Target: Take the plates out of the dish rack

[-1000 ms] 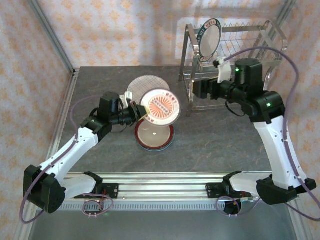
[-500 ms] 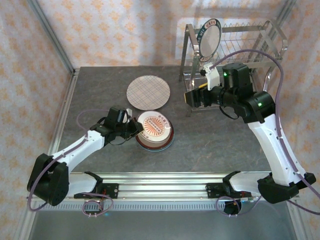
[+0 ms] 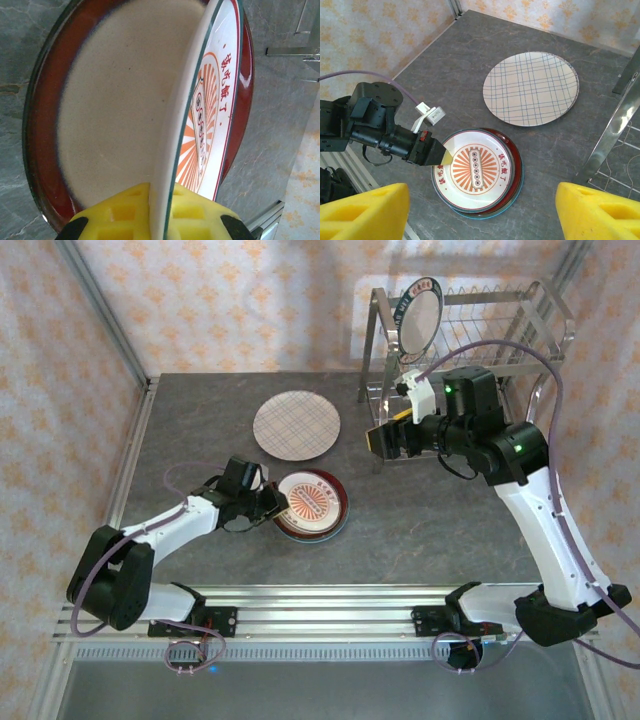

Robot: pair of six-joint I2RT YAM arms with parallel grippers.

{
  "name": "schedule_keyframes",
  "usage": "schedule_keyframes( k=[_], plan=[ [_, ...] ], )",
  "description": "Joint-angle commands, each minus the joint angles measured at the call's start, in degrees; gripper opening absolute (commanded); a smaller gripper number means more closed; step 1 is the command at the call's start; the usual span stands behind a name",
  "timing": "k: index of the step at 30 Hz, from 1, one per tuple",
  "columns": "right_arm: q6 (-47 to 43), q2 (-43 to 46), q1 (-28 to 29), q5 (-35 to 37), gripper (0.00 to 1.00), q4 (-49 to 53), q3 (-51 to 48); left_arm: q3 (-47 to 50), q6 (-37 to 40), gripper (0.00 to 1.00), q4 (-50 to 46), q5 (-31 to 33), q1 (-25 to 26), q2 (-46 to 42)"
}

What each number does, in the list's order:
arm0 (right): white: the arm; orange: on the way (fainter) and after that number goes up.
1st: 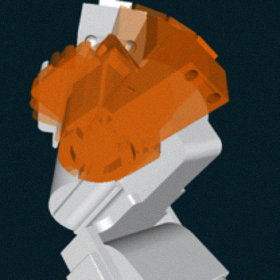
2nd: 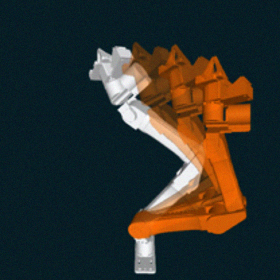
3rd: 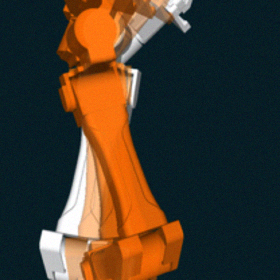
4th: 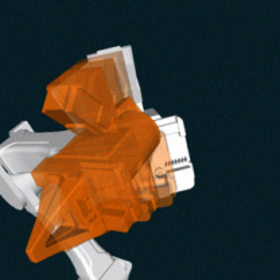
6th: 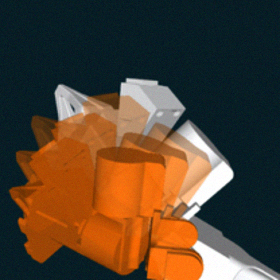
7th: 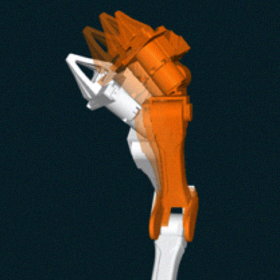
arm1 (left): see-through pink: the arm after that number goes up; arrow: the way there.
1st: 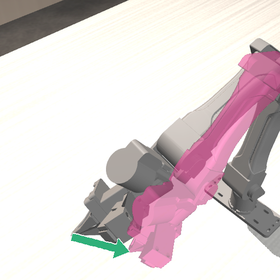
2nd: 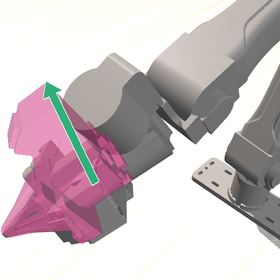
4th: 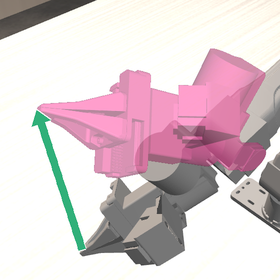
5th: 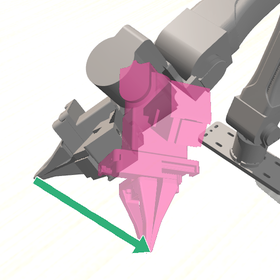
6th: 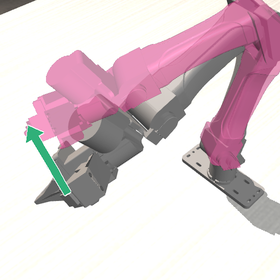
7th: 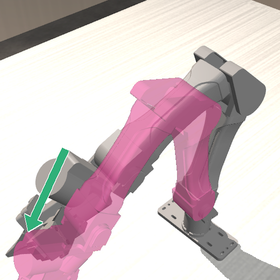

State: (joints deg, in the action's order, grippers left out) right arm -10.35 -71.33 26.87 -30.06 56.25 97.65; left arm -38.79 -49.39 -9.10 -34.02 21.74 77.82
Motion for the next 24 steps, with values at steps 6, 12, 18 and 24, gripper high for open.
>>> schedule_keyframes(
  k=[6,12,18,24],
  plan=[
    [0.3,-0.76,0.55,-0.61,0.76,0.27,0.19,1.41,0.69,0.13,2.83,-0.61,-0.29,1.99],
    [0.77,-0.84,0.8,0.27,0.76,0.01,0.35,0.48,2.44,0.41,-0.62,-0.04,-0.21,2.21],
    [1.33,-1.44,0.76,3.72,0.76,0.44,1.48,-1.56,3.93,0.45,-4.4,0.98,-0.21,2.86],
    [4.56,-0.5,0.81,15.9,0.76,-2.2,1.31,-6.0,7.32,0.54,-13.43,4.38,-0.21,3.87]
  ],
)
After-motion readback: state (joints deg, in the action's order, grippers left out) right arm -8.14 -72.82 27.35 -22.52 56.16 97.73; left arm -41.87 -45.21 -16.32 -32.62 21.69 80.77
